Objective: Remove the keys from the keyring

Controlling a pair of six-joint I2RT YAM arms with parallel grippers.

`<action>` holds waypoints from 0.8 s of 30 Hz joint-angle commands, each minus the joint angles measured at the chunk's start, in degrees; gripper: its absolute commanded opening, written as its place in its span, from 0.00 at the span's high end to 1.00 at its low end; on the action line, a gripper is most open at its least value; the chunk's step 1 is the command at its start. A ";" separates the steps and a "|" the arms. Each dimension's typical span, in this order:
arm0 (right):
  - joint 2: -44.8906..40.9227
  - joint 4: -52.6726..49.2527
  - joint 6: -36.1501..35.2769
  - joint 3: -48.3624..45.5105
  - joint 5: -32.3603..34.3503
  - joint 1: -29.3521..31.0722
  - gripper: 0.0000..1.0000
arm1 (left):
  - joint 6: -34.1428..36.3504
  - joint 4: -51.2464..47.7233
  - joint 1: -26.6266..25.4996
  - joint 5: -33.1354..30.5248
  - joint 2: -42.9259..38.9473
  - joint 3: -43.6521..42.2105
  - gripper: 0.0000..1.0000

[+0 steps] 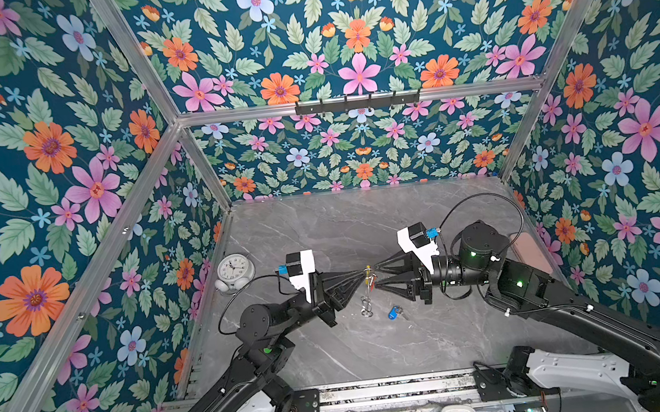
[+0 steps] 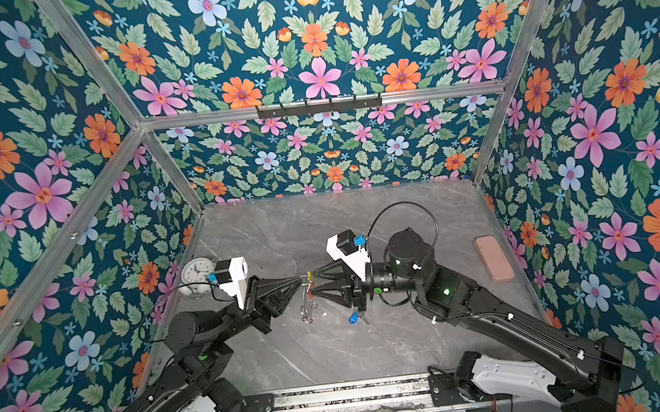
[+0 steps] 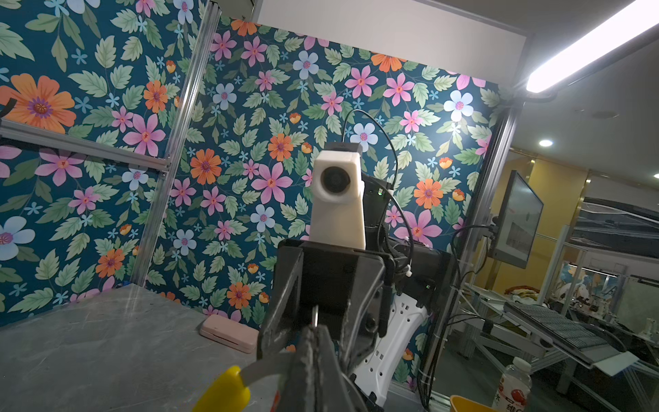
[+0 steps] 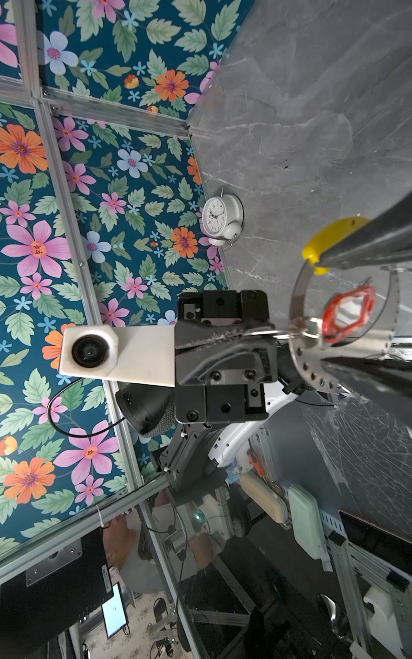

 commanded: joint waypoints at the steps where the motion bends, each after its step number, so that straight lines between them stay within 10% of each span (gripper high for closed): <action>1: -0.34 0.62 -0.79 0.66 0.62 0.06 0.60 | -0.20 3.43 0.00 0.68 0.19 0.26 1.00; 24: 0.01 -0.47 -1.77 1.39 0.25 0.61 0.76 | -0.71 4.26 0.06 0.68 0.90 -0.01 1.00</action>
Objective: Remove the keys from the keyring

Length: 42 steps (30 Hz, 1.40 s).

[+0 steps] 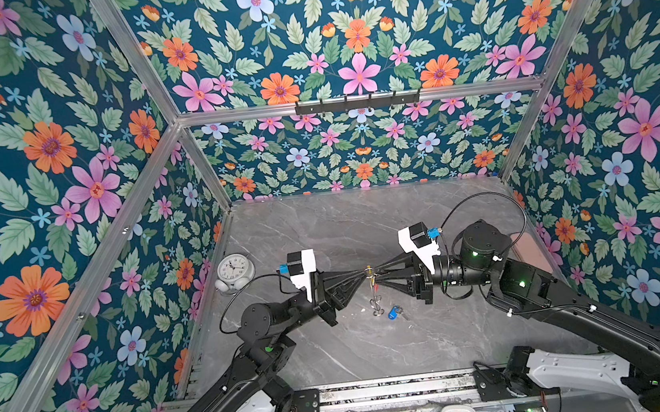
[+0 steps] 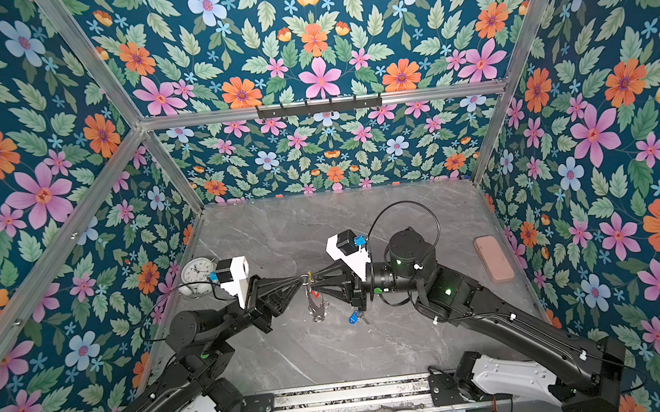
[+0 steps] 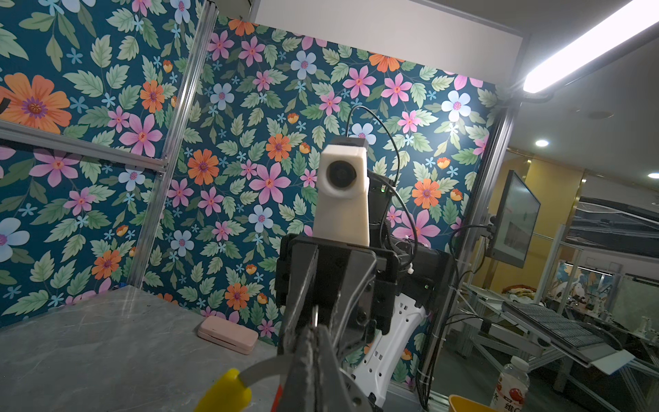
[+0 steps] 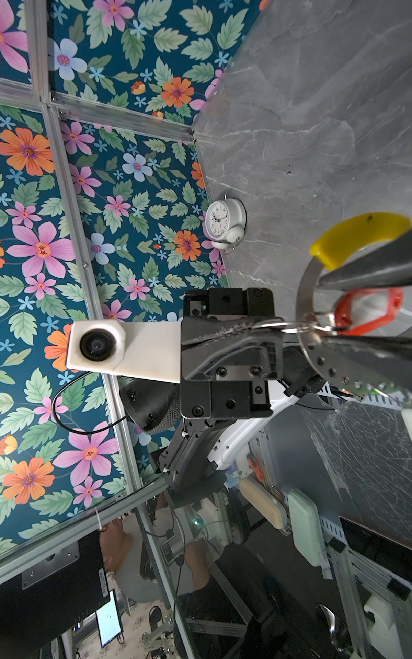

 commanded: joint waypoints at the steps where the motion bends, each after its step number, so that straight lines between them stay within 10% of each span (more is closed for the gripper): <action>1: 0.01 0.48 -1.15 0.47 -0.32 0.13 0.76 | -0.44 3.10 0.08 0.39 0.03 -0.07 1.00; 20: 0.23 -0.51 -1.64 0.55 -0.76 0.36 1.00 | -1.55 5.21 0.06 -0.38 0.38 -0.27 1.00; 42: 1.84 -1.83 -2.40 -0.20 -1.38 1.71 1.00 | -5.10 13.97 0.07 1.87 4.49 -0.88 1.00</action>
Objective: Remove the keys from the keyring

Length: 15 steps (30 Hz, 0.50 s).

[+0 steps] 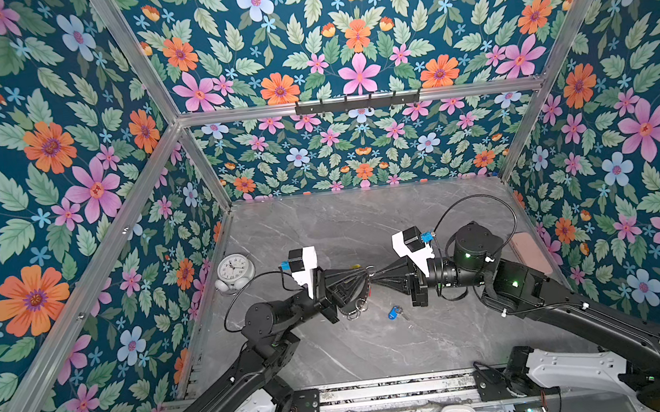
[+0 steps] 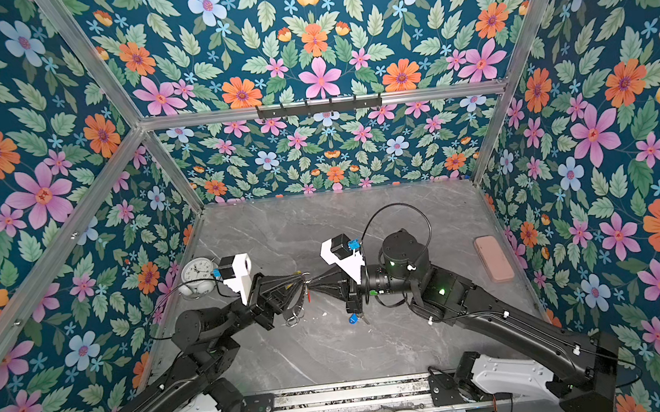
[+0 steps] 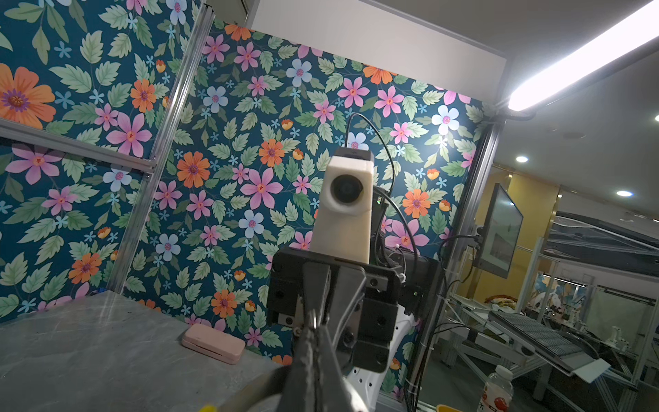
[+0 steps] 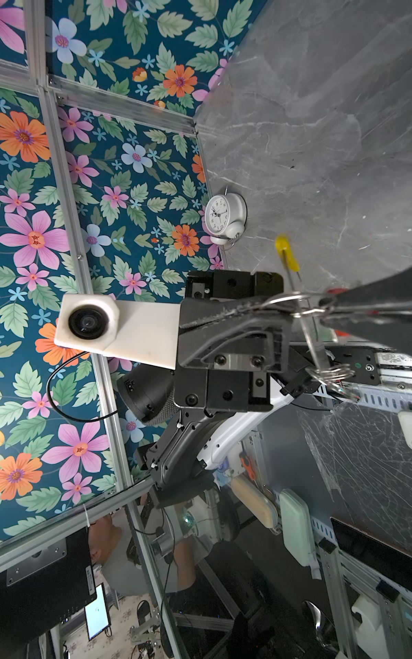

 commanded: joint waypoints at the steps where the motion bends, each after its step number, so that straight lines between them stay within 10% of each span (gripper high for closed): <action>1: -0.02 -2.97 -1.06 0.33 -1.16 0.30 1.00 | -0.37 4.99 -0.03 1.16 0.27 0.28 1.00; 15: -6.18 -9.81 -3.44 0.61 2.44 0.22 0.64 | 1.53 3.77 -0.02 1.35 1.13 -0.61 1.00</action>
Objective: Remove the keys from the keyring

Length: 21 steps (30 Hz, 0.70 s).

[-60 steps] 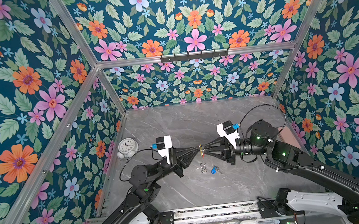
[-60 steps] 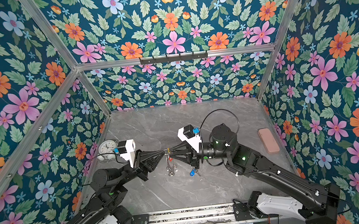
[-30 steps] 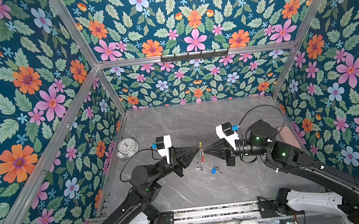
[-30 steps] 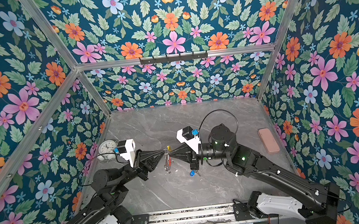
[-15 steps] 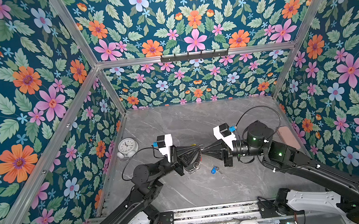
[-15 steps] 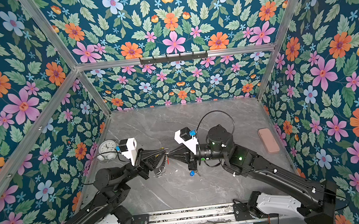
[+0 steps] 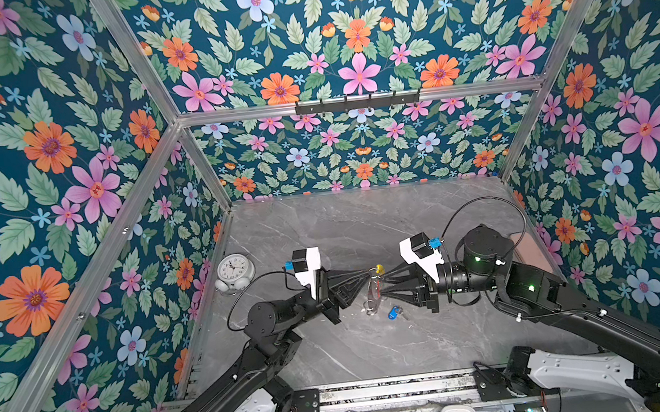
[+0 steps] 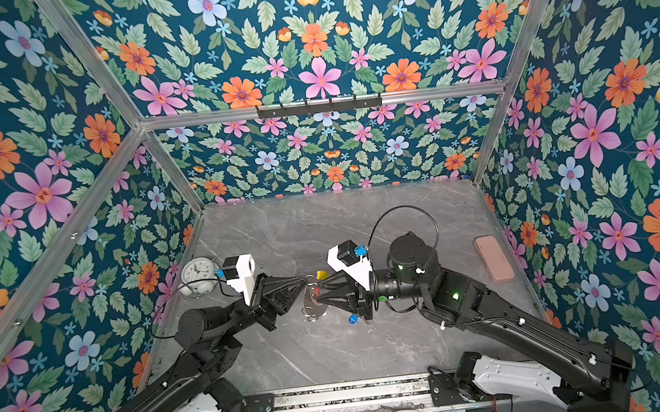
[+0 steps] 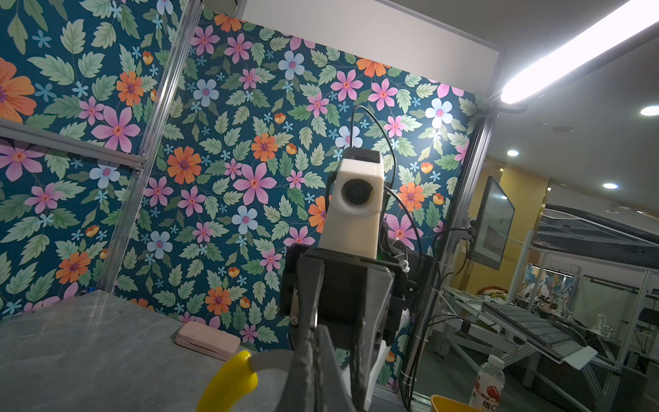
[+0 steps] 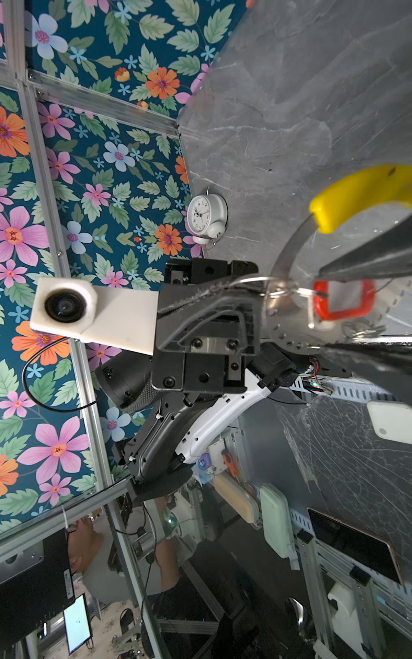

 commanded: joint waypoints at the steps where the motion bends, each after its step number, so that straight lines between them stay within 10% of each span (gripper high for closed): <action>1: -1.98 -0.74 -0.68 -0.37 1.97 -0.10 0.62 | 0.99 3.12 -0.02 0.04 0.23 -0.23 1.00; 12: 1.11 16.37 14.82 -1.91 -11.45 -8.65 0.48 | 0.43 4.21 0.05 -0.22 0.77 -0.66 1.00; 21: 4.94 19.18 17.09 -2.17 -14.26 -8.37 0.56 | 0.41 5.21 0.07 -1.24 0.83 -1.46 1.00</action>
